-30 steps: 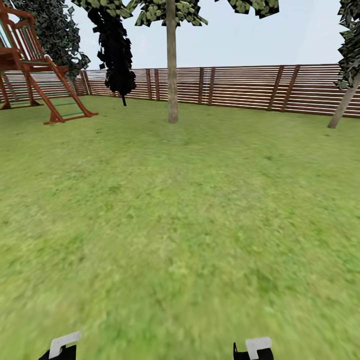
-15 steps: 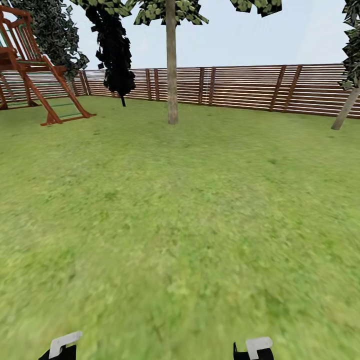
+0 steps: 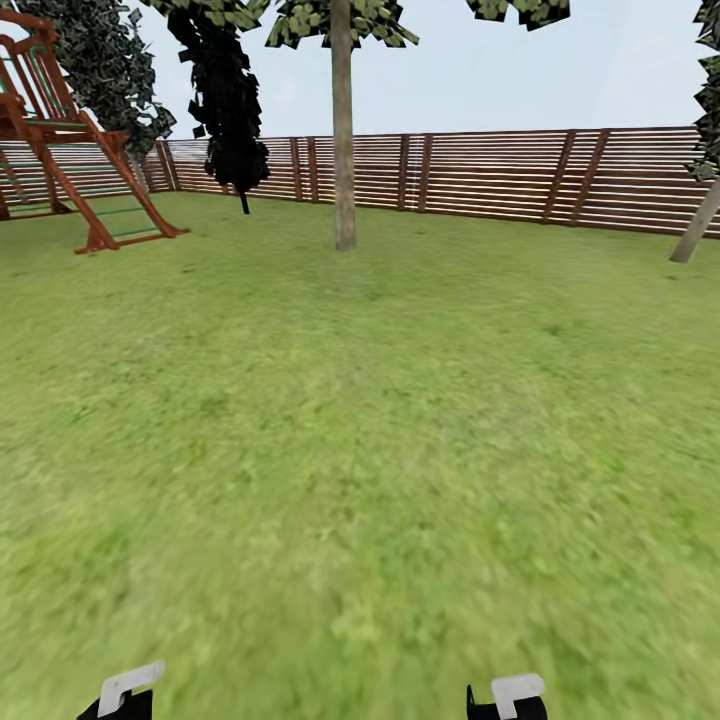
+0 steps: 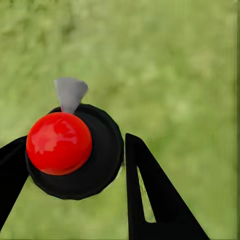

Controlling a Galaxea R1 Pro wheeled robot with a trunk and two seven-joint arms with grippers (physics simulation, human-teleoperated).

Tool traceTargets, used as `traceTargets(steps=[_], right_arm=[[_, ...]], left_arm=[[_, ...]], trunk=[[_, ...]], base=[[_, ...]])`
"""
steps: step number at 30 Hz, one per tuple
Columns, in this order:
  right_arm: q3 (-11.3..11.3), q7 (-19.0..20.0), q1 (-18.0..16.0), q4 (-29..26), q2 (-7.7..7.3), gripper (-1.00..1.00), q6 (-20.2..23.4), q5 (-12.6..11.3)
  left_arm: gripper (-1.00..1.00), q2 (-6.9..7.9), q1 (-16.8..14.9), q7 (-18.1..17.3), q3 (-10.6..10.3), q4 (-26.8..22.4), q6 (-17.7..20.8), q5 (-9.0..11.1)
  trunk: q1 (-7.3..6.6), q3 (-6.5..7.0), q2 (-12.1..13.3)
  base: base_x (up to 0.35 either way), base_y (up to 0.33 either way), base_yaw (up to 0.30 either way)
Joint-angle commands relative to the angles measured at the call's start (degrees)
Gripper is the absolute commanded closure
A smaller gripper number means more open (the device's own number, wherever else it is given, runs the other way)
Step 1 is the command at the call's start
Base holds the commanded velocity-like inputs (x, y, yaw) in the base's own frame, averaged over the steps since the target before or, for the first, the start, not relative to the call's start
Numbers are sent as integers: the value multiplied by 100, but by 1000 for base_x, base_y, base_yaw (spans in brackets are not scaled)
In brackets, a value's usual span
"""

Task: In the garden, pick up the pesticide atomizer on the floor and spray pesticide onto both trees until each tree trunk is fully covered.

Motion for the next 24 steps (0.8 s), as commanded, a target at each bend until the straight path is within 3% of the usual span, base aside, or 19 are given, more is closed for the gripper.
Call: traceTargets(steps=[1, 24], right_arm=[[0, 0, 0, -1, 0, -100, 0, 1], [0, 0, 0, 0, 0, -100, 1, 1]], left_arm=[[100, 0, 0, 1, 0, -1, 0, 0], [100, 0, 0, -1, 0, 8, 0, 0]], trunk=[[0, 0, 0], [0, 0, 0]], base=[[337, 0, 0], [337, 0, 0]])
